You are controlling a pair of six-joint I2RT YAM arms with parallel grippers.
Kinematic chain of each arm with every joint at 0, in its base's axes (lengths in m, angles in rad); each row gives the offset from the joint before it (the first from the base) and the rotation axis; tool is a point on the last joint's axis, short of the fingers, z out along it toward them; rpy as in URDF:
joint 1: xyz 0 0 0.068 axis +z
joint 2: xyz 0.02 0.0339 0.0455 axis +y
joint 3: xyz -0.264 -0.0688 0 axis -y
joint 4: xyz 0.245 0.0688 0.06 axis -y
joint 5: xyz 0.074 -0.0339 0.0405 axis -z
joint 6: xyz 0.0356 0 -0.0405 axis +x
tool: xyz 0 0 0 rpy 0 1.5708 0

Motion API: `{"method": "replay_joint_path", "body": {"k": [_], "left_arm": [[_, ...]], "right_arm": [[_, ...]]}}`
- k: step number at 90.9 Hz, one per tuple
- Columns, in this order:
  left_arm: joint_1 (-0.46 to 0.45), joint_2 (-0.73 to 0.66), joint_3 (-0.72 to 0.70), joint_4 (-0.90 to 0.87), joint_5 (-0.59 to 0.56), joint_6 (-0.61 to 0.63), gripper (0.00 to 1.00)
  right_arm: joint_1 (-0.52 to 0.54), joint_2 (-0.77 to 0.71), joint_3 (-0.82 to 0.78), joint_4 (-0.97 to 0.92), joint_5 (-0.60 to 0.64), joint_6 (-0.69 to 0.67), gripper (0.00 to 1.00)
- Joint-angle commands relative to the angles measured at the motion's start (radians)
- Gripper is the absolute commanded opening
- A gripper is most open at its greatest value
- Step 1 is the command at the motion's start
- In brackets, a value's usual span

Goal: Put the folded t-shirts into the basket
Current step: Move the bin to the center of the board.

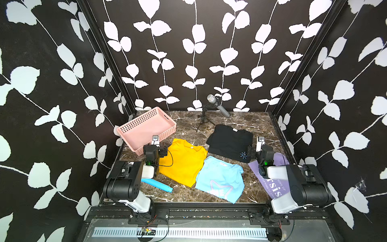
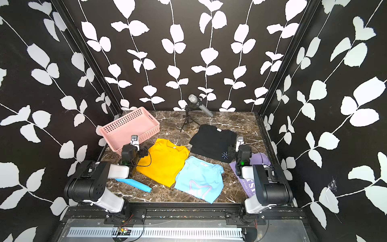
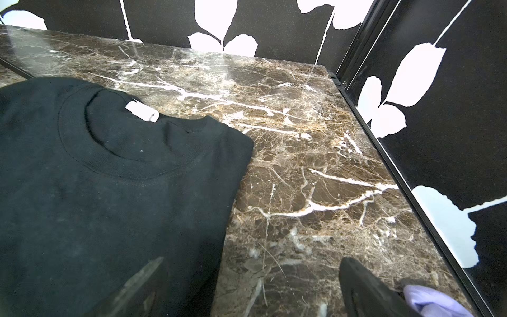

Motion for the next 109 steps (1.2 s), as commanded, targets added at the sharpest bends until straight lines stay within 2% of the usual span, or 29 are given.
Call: {"method": "replay_joint_path", "body": {"k": [1,50,57,63,66,71,75,78,83,87,94,101,109], "left_arm": [[0.009,-0.004,0.015,0.033,-0.008,0.01,0.98],[0.009,-0.004,0.016,0.032,-0.007,0.01,0.99],[0.009,-0.019,0.01,0.038,0.008,0.018,0.99],[0.009,-0.108,0.017,-0.072,-0.006,0.008,0.98],[0.009,-0.16,0.035,-0.163,-0.053,-0.014,0.99],[0.01,-0.253,0.079,-0.328,-0.149,-0.082,0.98],[0.011,-0.313,0.108,-0.423,-0.217,-0.148,0.99],[0.01,-0.35,0.12,-0.472,-0.228,-0.182,0.99],[0.011,-0.403,0.135,-0.539,-0.207,-0.25,0.98],[0.011,-0.443,0.161,-0.602,-0.173,-0.302,0.98],[0.01,-0.463,0.229,-0.715,-0.088,-0.335,0.98],[0.01,-0.394,0.339,-0.826,0.016,-0.307,0.98],[0.01,-0.243,0.502,-0.941,0.14,-0.256,0.98]], "right_arm": [[-0.004,0.004,0.018,0.043,0.006,0.002,0.98],[-0.004,0.005,0.019,0.045,0.005,0.002,0.98],[-0.003,-0.03,0.029,0.016,0.017,0.006,0.99],[-0.001,-0.129,0.063,-0.105,0.063,0.017,0.98],[-0.002,-0.182,0.084,-0.216,0.109,0.03,0.98],[-0.005,-0.283,0.106,-0.302,0.212,0.125,0.99],[-0.006,-0.355,0.123,-0.352,0.239,0.157,0.99],[-0.005,-0.399,0.149,-0.423,0.236,0.168,0.98],[-0.005,-0.467,0.219,-0.564,0.202,0.188,0.98],[-0.004,-0.501,0.273,-0.662,0.126,0.19,0.98],[0.022,-0.53,0.348,-0.767,0.031,0.226,0.98],[0.092,-0.517,0.423,-0.849,-0.032,0.225,0.98],[0.216,-0.453,0.518,-0.945,-0.079,0.197,0.98]]}}
